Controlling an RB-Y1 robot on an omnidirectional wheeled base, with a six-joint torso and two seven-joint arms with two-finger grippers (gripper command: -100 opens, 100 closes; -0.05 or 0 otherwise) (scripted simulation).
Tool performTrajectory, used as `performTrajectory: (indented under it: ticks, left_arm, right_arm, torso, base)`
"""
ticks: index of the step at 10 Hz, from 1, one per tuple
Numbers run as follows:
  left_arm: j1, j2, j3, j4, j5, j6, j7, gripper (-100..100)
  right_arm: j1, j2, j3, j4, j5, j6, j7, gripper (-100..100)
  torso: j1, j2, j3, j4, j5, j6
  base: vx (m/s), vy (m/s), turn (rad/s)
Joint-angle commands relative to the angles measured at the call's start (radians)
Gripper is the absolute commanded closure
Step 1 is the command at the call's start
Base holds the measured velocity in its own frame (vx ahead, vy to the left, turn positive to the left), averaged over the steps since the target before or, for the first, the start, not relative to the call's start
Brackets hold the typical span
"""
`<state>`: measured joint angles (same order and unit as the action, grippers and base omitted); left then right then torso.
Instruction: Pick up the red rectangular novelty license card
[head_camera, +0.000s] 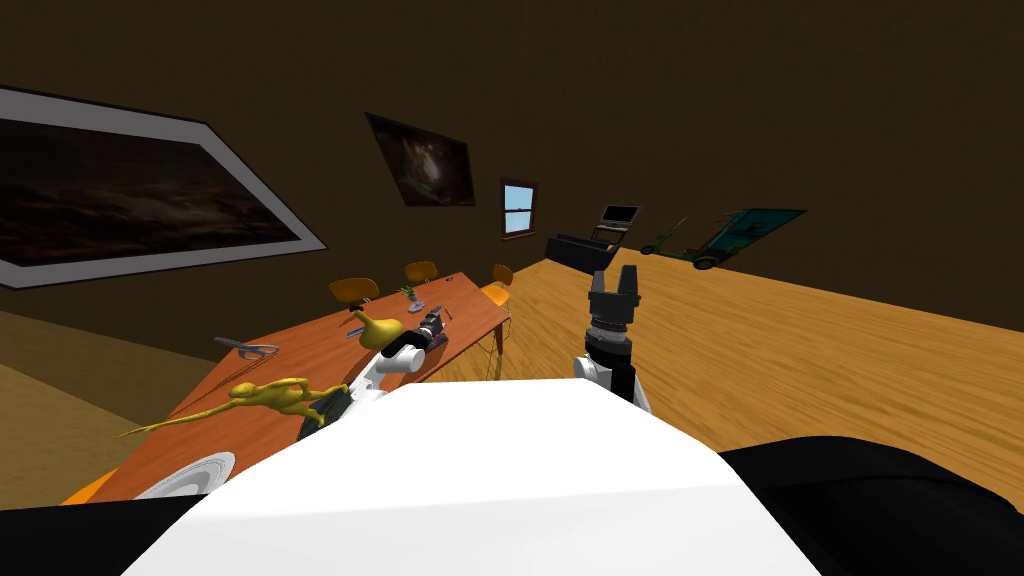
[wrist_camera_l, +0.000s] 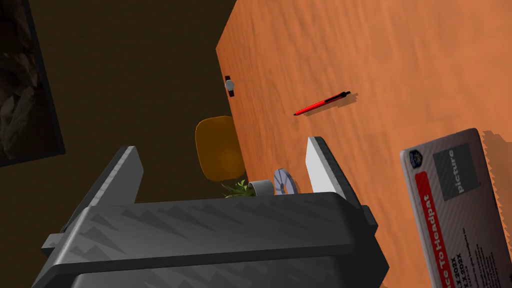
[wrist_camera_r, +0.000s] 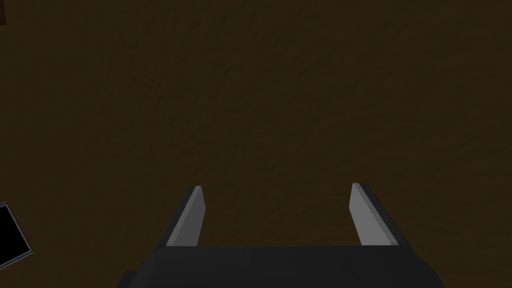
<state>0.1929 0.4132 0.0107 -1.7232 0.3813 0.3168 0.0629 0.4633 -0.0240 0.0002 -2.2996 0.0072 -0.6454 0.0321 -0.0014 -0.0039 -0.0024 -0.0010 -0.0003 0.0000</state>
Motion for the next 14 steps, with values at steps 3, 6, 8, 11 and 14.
performTrajectory:
  ticks: [3,6,8,11,14]
  left_arm:
    - [-0.017,0.037,0.008,0.047,0.044,0.098,0.022,-100]
    - [-0.035,0.058,0.013,0.088,0.071,0.175,0.035,-100]
    - [-0.053,0.078,0.017,0.129,0.098,0.226,0.047,-100]
    - [-0.072,0.099,0.021,0.172,0.124,0.301,0.060,-100]
    - [-0.090,0.120,0.025,0.214,0.150,0.371,0.072,-100]
  right_arm:
    - [0.000,0.000,0.000,0.000,0.000,0.000,0.000,0]
    - [0.000,0.000,0.000,0.000,0.000,0.000,0.000,0]
    - [0.000,0.000,0.000,0.000,0.000,0.000,0.000,0]
    - [0.000,0.000,0.000,0.000,0.000,0.000,0.000,0]
    - [0.000,0.000,0.000,0.000,0.000,0.000,0.000,0]
  torso:
    - [0.000,0.002,0.001,0.000,0.000,0.000]
    - [0.000,0.001,0.000,0.000,0.000,0.000]
    - [0.001,0.002,0.001,0.000,0.000,0.000]
    - [0.000,0.001,0.000,0.000,0.000,0.000]
    - [0.001,0.002,0.001,0.000,0.000,0.000]
  base:
    - [0.037,-0.024,0.006]
    - [0.048,-0.032,0.009]
    - [0.033,-0.012,0.005]
    - [0.049,-0.030,0.010]
    - [0.035,-0.017,0.006]
